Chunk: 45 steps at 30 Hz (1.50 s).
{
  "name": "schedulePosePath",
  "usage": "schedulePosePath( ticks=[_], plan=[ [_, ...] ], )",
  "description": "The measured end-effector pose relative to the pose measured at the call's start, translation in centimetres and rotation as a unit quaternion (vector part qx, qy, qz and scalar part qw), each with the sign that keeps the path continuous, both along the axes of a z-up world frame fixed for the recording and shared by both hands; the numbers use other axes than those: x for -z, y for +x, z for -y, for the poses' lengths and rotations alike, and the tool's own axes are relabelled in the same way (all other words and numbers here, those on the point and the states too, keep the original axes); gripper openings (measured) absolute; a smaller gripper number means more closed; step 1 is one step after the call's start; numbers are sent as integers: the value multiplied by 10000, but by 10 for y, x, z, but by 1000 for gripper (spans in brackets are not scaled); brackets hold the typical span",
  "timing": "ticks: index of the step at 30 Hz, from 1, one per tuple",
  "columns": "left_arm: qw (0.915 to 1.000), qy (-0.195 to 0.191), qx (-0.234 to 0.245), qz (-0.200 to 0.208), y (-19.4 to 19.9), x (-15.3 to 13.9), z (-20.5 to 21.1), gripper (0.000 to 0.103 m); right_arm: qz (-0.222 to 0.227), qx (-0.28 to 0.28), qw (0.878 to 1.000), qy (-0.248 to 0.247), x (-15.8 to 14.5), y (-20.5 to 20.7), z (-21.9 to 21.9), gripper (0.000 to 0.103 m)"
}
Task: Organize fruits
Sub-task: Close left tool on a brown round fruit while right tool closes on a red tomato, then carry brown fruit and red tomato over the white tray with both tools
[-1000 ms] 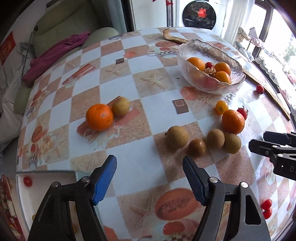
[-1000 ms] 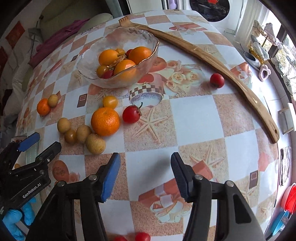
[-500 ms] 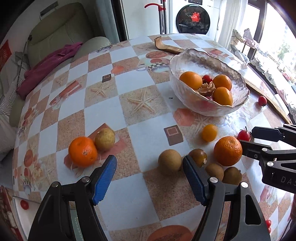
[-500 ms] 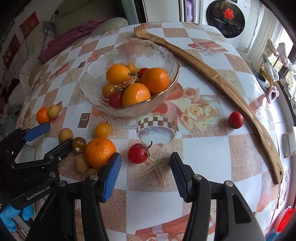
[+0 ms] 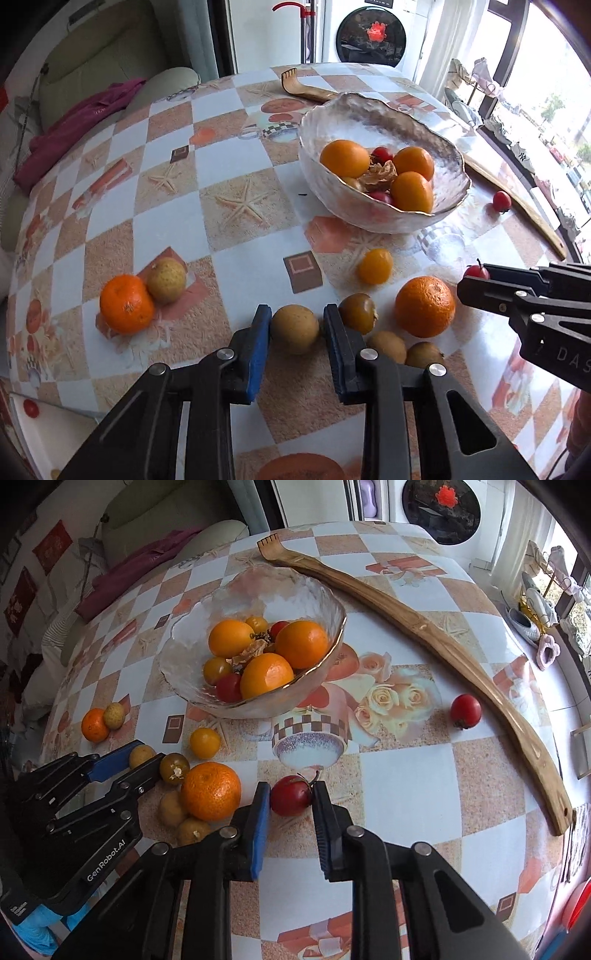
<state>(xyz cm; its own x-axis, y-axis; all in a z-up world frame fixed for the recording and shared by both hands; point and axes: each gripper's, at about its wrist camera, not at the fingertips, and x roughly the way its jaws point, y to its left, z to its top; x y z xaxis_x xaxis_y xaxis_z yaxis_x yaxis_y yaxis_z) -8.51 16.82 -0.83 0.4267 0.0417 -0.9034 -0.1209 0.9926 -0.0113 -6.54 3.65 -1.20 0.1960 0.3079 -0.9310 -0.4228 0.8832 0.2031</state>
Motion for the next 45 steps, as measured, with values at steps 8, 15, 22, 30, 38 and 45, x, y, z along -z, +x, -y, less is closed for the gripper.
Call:
schedulePosePath(
  ticks=[8, 15, 22, 30, 38, 45],
  plan=[
    [9991, -350, -231, 45, -28, -15, -7, 31, -82, 24, 10000, 36, -12, -23, 8, 25],
    [9986, -361, -362, -105, -57, -27, -7, 31, -178, -42, 9998, 61, -23, -48, 11, 25],
    [9974, -397, -570, -195, -90, -37, -15, 31, -263, -172, 9995, 20, -33, -77, 6, 25],
    [9949, -425, -902, -139, -127, -52, -41, 31, -263, -436, 9987, 14, -48, -104, -18, 25],
    [9886, -361, -1459, -50, -175, -68, -89, 31, -244, -929, 9953, 104, -60, -127, -69, 25],
    [9804, -249, -1942, -244, -212, -55, -135, 31, -293, -1430, 9891, 214, -62, -144, -128, 25]
  ],
)
